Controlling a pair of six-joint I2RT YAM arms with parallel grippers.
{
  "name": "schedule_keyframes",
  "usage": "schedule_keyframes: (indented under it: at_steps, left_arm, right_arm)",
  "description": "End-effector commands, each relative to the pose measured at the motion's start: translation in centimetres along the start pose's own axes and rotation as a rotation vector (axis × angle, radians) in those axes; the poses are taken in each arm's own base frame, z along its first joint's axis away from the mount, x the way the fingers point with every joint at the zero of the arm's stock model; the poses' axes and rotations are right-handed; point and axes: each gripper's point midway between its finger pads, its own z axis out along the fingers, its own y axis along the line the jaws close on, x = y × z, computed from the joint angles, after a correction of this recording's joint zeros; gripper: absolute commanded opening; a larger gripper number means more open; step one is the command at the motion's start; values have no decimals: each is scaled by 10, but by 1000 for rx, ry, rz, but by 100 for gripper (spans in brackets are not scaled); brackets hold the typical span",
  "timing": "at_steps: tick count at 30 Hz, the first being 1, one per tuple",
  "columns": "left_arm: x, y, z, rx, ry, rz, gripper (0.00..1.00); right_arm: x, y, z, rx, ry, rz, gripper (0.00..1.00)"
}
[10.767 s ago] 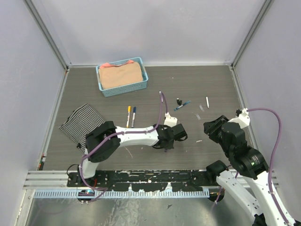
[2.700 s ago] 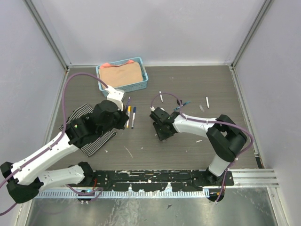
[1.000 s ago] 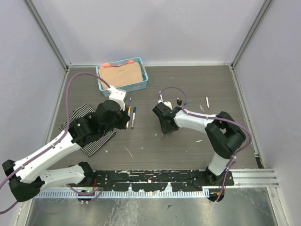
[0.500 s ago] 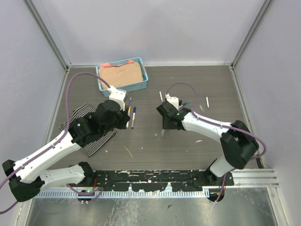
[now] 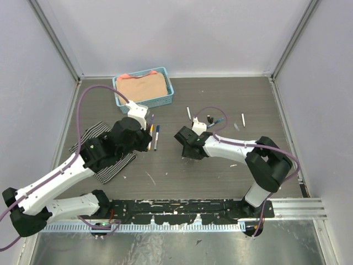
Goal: Insert the pens into the pen caps
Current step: Move the pen cap to the center of the board, then insert the pen cap onto the pen.
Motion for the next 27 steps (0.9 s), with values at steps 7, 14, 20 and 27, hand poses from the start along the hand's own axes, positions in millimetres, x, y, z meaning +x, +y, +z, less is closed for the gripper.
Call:
schedule_keyframes:
  at_steps: [7,14,20,27]
  left_arm:
    - [-10,7,-6,-21,-49,-3,0]
    - [-10,7,-5,-24,-46,4,0]
    - [-9,9,-5,-32,-47,3,0]
    - [-8,9,-5,-32,-43,2,0]
  right_arm:
    - [-18,11,7,36,-54,58,46]
    - [-12,7,13,58,-35,42,46]
    - [-6,3,18,74,-21,29,44]
    - [-2,1,24,84,-6,1,37]
